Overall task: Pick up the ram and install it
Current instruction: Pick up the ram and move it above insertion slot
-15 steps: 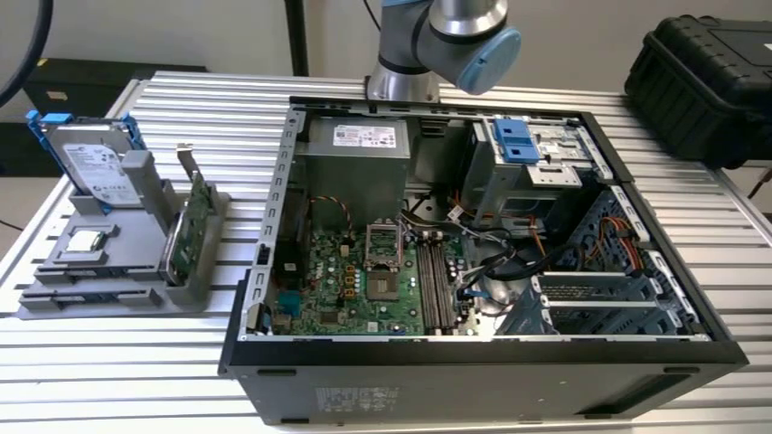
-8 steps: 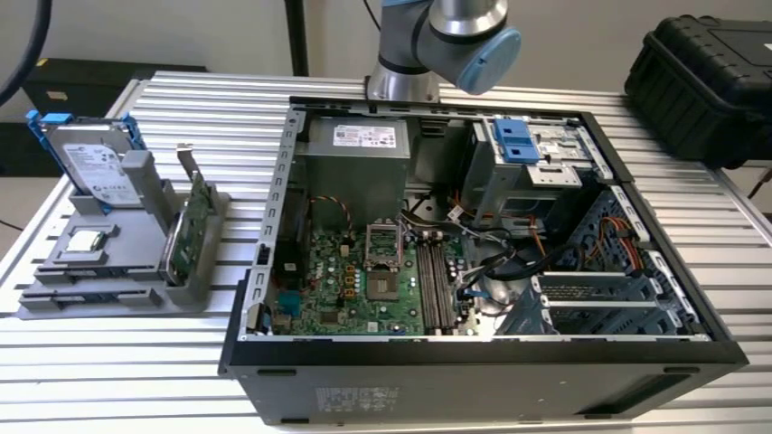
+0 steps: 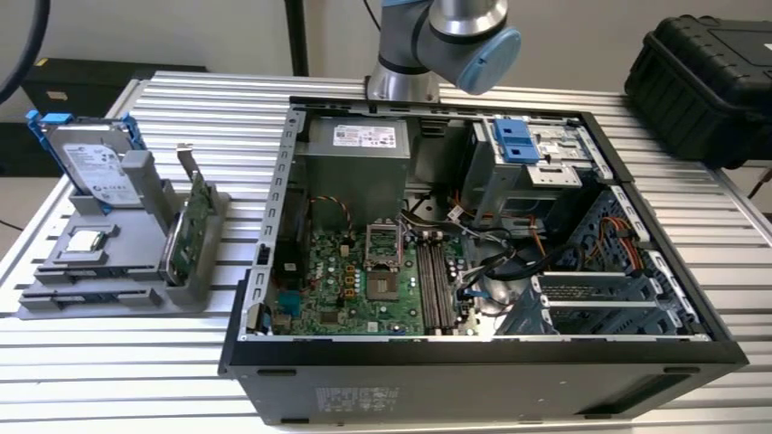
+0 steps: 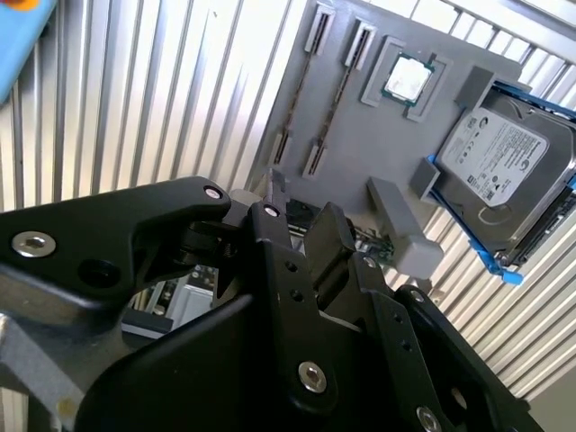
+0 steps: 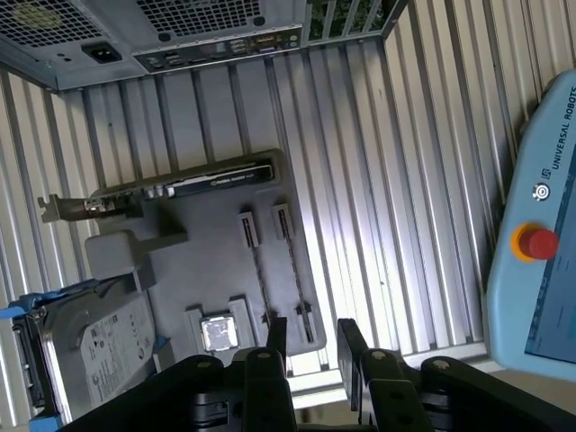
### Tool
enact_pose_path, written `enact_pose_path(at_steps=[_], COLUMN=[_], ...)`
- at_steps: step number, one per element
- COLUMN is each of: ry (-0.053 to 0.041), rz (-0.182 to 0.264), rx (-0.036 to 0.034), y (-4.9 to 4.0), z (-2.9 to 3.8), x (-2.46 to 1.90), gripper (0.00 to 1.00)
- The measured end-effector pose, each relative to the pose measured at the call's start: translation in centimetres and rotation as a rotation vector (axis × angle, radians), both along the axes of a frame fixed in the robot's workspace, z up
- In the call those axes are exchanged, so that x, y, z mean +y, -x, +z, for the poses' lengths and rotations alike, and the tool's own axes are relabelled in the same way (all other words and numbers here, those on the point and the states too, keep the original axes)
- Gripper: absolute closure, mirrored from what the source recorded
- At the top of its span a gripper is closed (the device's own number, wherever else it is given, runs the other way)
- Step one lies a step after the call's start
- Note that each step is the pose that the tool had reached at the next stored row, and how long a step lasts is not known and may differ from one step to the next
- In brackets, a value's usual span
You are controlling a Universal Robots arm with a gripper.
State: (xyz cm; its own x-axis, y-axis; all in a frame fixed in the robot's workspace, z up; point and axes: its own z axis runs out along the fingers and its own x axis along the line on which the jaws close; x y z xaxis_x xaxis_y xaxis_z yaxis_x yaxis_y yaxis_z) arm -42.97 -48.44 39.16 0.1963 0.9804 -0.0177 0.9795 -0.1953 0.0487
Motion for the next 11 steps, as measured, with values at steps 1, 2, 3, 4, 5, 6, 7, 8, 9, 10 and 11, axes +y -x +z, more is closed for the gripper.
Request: enact_pose_path(at_steps=[1, 2, 3, 4, 5, 6, 7, 8, 9, 10, 11], ry=[0.0000, 0.0000, 0.0000, 0.0000, 0.0000, 0.0000, 0.0000, 0.0000, 0.0000, 0.0000, 0.0000], rz=[-0.001, -0.002, -0.004, -0.005, -0.006, -0.007, -0.008, -0.010, -0.011, -0.012, -0.013], rx=[0.0000, -0.0001, 0.0000, 0.0000, 0.0000, -0.0001, -0.0001, -0.0001, 0.0000, -0.0001, 0.0000], y=[0.00, 0.00, 0.00, 0.00, 0.00, 0.01, 0.01, 0.01, 0.01, 0.01, 0.01], z=[0.00, 0.00, 0.00, 0.00, 0.00, 0.00, 0.00, 0.00, 0.00, 0.00, 0.00], x=[0.00, 0.00, 0.00, 0.00, 0.00, 0.00, 0.00, 0.00, 0.00, 0.00, 0.00], gripper=[0.00, 0.00, 0.00, 0.00, 0.00, 0.00, 0.00, 0.00, 0.00, 0.00, 0.00])
